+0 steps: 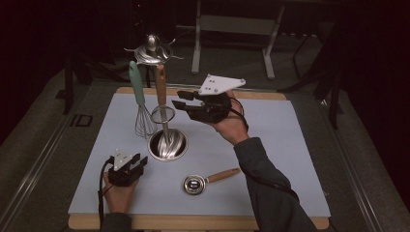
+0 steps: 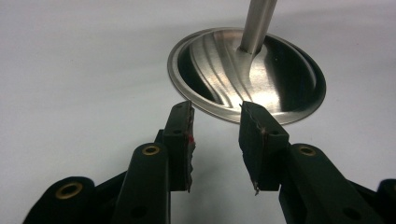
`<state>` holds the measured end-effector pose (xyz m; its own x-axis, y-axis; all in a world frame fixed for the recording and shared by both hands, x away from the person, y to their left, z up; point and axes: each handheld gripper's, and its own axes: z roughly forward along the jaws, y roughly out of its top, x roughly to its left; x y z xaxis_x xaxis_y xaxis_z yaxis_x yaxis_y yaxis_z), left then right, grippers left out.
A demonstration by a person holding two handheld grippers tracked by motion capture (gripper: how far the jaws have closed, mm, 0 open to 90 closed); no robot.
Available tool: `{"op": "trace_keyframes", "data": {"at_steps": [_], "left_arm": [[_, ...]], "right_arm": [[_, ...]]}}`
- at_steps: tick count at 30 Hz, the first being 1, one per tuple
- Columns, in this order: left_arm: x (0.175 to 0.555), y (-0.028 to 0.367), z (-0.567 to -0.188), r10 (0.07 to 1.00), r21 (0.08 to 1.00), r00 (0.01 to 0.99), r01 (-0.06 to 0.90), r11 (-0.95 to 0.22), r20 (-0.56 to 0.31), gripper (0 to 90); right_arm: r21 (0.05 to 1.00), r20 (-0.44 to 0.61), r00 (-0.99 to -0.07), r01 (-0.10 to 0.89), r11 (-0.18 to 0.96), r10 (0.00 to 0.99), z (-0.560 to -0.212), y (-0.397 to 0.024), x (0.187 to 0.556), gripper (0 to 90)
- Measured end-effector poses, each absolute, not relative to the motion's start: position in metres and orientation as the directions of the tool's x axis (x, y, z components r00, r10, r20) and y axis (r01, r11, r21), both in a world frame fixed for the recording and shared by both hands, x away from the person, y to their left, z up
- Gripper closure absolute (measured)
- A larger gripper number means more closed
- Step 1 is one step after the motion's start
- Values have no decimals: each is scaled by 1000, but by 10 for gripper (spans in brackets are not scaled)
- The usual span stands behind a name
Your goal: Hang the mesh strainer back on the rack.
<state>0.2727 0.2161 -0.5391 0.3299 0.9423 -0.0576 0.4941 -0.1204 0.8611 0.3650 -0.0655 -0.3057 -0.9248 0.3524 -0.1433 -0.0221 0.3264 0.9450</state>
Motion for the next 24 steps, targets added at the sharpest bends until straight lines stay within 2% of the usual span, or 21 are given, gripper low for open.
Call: {"op": "trace_keyframes", "data": {"at_steps": [4,7,12,24], "left_arm": [[273,216,-539,942,861,330,494,-120,-58,651],[273,216,-539,942,861,330,495,-122,-56,650],[273,216,-539,942,861,330,495,-121,-57,650],[272,216,-539,942,863,330,492,-117,-60,649]], "right_arm": [[938,-146,-929,-21,346,340,-306,-69,366,641],[934,-149,-932,-23,358,330,-307,-70,366,673],[906,-160,-948,-31,423,274,-312,-73,364,702],[847,-151,-958,2,532,244,-329,-86,361,711]]}}
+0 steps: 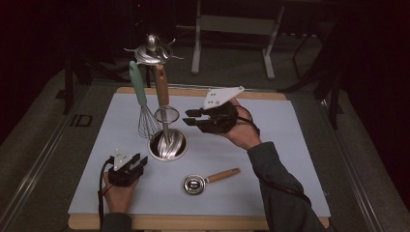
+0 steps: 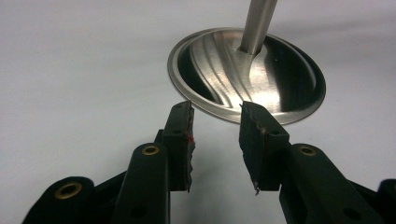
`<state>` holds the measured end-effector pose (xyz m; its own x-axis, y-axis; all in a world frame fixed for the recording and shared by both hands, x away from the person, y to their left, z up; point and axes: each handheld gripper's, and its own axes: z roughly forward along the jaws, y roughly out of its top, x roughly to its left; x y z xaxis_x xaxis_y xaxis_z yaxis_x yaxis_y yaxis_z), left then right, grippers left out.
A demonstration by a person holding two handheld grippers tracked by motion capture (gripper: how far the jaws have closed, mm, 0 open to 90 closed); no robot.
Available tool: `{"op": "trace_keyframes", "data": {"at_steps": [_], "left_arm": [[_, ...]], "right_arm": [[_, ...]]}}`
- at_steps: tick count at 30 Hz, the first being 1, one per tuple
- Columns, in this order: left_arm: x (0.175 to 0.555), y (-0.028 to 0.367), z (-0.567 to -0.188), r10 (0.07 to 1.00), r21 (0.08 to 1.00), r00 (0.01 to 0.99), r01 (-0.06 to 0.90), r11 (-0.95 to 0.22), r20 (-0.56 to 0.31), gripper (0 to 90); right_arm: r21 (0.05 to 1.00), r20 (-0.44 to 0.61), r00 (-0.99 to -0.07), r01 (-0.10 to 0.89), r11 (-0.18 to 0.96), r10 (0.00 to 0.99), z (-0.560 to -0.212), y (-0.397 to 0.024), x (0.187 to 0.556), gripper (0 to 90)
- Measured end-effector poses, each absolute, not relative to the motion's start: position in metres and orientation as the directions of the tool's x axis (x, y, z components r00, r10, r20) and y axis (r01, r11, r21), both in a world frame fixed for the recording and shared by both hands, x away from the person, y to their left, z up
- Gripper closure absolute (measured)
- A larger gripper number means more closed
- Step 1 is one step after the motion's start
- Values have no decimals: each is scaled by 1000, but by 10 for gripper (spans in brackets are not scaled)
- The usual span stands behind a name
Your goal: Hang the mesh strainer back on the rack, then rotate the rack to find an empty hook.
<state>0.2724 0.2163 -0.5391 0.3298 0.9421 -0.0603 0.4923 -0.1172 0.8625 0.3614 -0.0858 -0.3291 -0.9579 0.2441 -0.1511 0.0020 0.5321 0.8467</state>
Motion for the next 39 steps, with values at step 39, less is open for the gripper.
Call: {"op": "trace_keyframes", "data": {"at_steps": [39], "left_arm": [[262,230,-437,935,985,350,170,7,-67,897]], "right_arm": [[751,-19,-860,325,575,511,-448,-178,343,594]]}}
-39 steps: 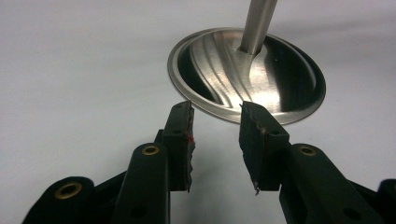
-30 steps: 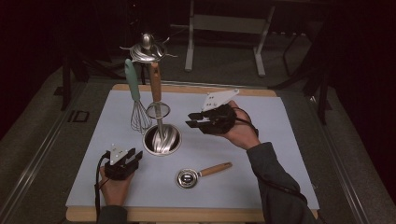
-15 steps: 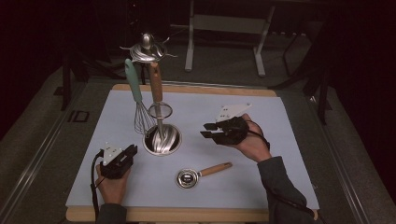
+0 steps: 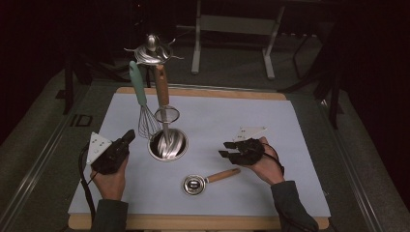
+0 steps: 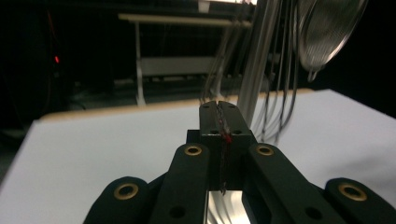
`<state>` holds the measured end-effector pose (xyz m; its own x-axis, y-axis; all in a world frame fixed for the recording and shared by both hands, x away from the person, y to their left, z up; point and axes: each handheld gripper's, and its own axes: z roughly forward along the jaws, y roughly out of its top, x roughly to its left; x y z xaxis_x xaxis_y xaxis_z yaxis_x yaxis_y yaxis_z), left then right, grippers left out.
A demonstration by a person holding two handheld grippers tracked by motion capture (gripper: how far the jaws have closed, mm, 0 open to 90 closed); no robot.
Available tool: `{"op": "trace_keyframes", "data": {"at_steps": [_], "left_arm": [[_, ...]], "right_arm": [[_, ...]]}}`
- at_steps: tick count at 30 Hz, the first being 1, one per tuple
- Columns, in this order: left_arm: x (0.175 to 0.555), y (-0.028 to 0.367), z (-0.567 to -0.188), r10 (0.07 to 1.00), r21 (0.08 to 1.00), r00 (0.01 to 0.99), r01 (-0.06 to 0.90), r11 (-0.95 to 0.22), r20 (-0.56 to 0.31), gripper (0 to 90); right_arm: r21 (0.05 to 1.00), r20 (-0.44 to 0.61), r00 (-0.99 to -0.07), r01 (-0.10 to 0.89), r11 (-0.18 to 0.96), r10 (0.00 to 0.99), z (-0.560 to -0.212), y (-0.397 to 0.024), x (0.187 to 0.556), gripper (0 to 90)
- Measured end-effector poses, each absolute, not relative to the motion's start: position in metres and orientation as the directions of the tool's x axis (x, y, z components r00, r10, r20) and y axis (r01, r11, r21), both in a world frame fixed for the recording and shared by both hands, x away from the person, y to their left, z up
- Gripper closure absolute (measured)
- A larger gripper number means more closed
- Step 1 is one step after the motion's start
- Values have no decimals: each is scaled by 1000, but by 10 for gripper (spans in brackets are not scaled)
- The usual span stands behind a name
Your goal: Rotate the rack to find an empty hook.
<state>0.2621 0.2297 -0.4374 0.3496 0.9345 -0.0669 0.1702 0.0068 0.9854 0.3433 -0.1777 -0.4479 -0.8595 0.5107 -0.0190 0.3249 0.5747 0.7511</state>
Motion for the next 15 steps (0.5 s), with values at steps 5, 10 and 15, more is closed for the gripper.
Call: {"op": "trace_keyframes", "data": {"at_steps": [5,10,15], "left_arm": [[260,233,-420,929,992,361,121,46,-87,896],[261,234,-401,926,995,366,70,71,-92,844],[262,231,-380,919,996,383,27,89,-92,823]], "right_arm": [[767,53,-825,395,506,563,-466,-195,343,592],[748,85,-805,440,496,587,-485,-207,343,590],[765,111,-797,450,461,593,-484,-215,342,590]]}}
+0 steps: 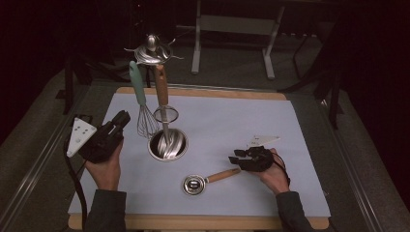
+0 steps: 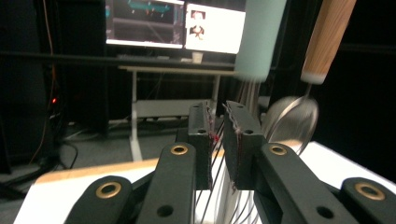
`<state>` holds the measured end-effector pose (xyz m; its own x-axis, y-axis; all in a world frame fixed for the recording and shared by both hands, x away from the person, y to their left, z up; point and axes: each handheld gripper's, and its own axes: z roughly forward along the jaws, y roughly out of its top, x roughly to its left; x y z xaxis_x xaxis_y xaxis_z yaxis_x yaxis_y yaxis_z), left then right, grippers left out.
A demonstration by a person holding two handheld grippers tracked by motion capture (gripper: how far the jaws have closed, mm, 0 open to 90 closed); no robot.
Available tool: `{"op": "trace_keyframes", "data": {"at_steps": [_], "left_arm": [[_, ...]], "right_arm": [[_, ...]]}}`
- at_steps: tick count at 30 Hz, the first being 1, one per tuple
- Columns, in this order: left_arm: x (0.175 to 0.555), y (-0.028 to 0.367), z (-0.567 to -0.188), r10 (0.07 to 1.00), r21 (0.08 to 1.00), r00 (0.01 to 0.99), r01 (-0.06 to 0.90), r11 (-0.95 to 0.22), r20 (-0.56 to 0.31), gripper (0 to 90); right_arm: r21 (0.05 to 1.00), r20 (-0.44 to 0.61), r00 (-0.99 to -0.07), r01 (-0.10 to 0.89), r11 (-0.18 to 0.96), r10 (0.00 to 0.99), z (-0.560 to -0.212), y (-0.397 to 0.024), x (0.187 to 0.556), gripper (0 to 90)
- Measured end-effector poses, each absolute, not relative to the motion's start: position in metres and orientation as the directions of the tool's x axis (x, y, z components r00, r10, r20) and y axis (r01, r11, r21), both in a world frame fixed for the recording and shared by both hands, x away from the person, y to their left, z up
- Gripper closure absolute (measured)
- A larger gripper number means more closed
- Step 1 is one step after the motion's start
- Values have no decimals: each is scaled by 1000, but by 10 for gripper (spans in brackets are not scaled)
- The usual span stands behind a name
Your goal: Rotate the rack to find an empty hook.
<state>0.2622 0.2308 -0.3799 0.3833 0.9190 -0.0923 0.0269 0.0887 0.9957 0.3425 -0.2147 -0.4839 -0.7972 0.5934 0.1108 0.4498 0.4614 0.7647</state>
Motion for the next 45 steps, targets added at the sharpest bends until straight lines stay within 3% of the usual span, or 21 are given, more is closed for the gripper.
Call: {"op": "trace_keyframes", "data": {"at_steps": [6,23,45], "left_arm": [[261,226,-354,901,991,427,-62,115,-78,894],[266,215,-302,882,963,464,-192,190,-82,900],[285,211,-290,900,974,430,-160,158,-75,899]], "right_arm": [[768,105,-800,443,464,590,-482,-215,341,625],[775,79,-818,410,481,570,-487,-219,337,836],[755,76,-832,408,513,549,-495,-216,336,806]]}}
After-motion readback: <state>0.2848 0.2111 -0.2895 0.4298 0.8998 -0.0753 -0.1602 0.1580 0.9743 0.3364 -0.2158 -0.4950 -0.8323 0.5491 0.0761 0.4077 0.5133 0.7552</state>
